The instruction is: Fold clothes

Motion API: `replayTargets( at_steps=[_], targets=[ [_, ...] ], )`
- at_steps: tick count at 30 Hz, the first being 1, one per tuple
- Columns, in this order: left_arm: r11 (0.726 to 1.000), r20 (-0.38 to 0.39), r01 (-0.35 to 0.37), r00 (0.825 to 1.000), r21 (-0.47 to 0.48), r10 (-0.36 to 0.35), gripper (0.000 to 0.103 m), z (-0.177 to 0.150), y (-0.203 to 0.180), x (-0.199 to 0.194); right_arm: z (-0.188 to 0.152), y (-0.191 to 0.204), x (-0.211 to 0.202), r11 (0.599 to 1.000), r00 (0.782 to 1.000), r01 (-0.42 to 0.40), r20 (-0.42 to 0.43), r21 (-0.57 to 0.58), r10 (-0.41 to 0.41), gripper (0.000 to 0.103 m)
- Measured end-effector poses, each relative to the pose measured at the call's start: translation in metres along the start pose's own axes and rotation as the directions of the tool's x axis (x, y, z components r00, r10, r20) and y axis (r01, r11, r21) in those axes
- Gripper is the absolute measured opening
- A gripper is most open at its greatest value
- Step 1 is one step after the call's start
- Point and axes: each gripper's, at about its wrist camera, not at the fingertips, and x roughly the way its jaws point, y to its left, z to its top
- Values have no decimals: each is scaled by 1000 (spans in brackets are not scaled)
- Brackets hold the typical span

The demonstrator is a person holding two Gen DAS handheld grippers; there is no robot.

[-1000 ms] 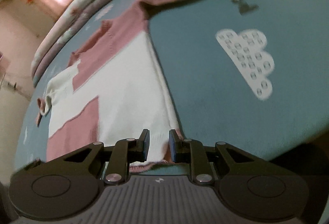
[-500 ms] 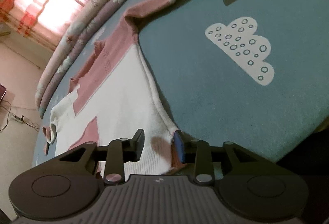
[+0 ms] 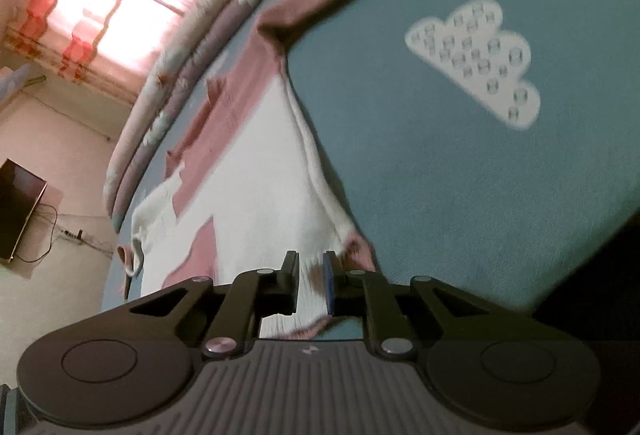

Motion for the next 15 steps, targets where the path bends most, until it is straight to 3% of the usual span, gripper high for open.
replayTargets(
  at_steps=[7,15],
  targets=[
    [1000,-2,-3,1000,-8,3,66,1,2,1,1,0,-9,999,999,50,9,-22,-49,19],
    [1000,1,6,1000,-13,-6,66,0,2,1,-2,8,-4,999,1000,11,-29,-38,-13,26]
  ],
)
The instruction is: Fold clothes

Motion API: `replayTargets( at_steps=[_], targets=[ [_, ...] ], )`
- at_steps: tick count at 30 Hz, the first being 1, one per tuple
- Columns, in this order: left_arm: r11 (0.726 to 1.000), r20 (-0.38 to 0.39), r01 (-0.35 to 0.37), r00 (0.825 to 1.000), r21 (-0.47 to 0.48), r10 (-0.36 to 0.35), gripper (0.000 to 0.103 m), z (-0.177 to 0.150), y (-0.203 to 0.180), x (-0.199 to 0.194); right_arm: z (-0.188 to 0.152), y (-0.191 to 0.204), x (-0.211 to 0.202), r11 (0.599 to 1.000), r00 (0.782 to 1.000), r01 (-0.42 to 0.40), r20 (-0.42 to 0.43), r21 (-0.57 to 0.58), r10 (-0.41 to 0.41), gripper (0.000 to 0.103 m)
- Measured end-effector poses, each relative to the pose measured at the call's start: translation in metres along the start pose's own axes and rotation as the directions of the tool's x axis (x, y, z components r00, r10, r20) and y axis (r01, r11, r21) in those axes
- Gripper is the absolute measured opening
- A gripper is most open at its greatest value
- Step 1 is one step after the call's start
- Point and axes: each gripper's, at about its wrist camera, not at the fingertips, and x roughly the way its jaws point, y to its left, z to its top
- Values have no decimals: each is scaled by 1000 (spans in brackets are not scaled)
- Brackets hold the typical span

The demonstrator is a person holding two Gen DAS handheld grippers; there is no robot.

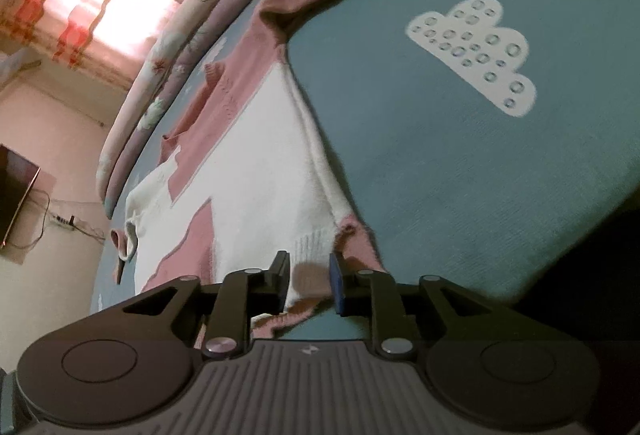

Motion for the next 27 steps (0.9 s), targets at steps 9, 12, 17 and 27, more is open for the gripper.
replayTargets(
  at_steps=[9,12,17,27],
  targets=[
    [1000,-7,5,1000,-14,-5,66,-1,2,1,4,-9,0,999,998,-7,57,50,4,32],
    [1000,-7,14,1000,-18,-14,66,0,2,3,1,-8,1,999,1000,-15,22,48,14,32],
    [1000,-4,23,1000,-15,-23,66,0,1,4,-3,-10,1,995,997,-77,31,57,75,39],
    [1000,-7,19,1000,-21,-19,66,-3,2,3,2,-14,9,983,985,-172,25,66,170,43]
  ],
)
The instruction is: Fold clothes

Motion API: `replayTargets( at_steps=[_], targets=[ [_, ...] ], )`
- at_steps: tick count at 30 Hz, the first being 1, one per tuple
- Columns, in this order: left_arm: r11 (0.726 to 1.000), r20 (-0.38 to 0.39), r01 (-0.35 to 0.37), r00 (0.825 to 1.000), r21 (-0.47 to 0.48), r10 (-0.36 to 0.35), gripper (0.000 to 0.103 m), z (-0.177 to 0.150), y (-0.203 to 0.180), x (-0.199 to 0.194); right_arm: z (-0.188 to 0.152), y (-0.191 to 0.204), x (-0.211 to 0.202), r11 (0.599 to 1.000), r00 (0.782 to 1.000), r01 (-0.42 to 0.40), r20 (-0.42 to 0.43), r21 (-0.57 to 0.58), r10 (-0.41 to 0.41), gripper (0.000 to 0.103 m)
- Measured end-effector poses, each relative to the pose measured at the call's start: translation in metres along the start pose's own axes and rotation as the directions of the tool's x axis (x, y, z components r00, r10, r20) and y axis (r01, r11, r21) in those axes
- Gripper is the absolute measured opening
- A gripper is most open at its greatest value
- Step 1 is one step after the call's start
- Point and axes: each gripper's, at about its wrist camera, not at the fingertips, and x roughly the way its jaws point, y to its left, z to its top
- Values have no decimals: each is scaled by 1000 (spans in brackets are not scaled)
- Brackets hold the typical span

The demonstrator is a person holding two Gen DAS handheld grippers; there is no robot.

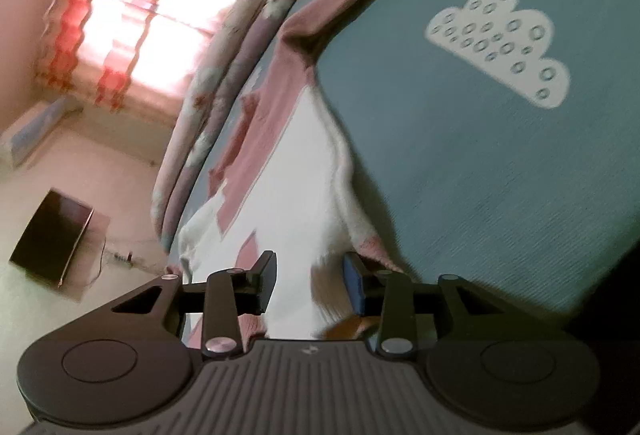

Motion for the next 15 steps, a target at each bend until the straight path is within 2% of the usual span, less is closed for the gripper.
replayTargets(
  at_steps=[2,6,10,13,15],
  targets=[
    [1000,0,2,1000,-1,-2,66,1,0,0,-3,7,0,997,998,61,9,-45,-60,42],
    [1000,-2,9,1000,2,-9,66,0,0,1,-1,6,-7,991,987,130,99,-28,-127,42],
    [1000,-4,15,1000,0,-15,66,-1,0,3,3,-2,-6,992,985,122,122,26,-125,43],
    [1000,-7,15,1000,0,-15,66,-2,0,4,2,2,1,992,985,128,120,-9,-126,44],
    [1000,-7,16,1000,1,-16,66,-1,-1,3,-1,11,5,982,979,173,121,-78,-163,33]
  ],
)
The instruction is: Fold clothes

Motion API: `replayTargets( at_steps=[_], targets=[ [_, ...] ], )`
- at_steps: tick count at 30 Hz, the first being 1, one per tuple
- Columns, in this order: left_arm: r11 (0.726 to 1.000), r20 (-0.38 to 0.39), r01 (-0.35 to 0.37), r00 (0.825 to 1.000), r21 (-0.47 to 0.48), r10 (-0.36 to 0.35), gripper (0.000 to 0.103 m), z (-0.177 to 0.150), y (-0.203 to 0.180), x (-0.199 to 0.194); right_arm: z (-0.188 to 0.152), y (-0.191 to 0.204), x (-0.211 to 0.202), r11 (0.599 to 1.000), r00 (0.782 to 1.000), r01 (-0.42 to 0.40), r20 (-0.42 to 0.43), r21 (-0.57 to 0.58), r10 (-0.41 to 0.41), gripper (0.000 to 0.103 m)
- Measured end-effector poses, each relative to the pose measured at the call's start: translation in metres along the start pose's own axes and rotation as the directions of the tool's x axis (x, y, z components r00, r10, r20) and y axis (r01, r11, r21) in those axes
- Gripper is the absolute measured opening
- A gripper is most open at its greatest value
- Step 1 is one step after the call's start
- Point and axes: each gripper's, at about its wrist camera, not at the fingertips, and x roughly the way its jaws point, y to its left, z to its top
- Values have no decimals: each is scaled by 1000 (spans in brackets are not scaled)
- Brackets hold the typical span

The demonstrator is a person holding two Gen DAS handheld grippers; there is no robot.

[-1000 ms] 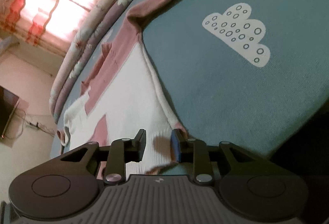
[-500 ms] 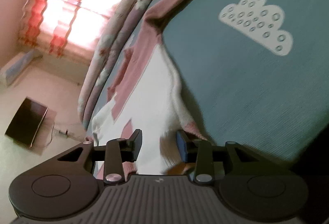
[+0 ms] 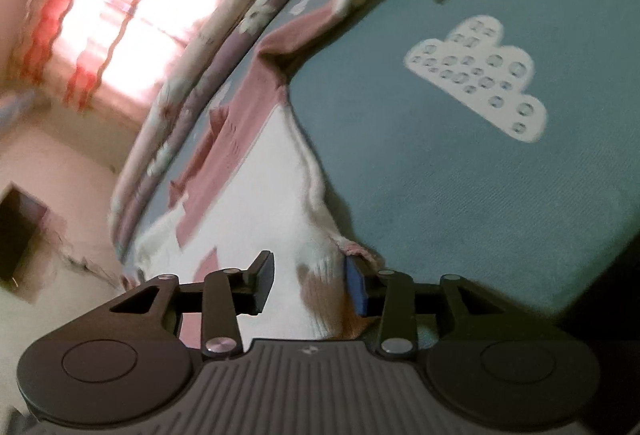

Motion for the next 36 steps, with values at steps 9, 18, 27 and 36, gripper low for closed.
replayTargets(
  at_steps=[9,18,27,36],
  targets=[
    [1000,3,0,1000,-4,0,67,1,2,-1,-2,23,-21,981,993,112,41,-155,-107,6],
    [1000,3,1,1000,-9,-1,67,1,6,-3,-1,30,-21,922,954,294,19,-253,-299,21],
    [992,59,123,990,26,-125,67,25,-4,-8,15,23,-23,896,940,335,39,-291,-338,28],
    [961,103,223,965,162,-242,72,55,-31,27,6,23,-29,892,948,316,60,-324,-314,46]
  ],
)
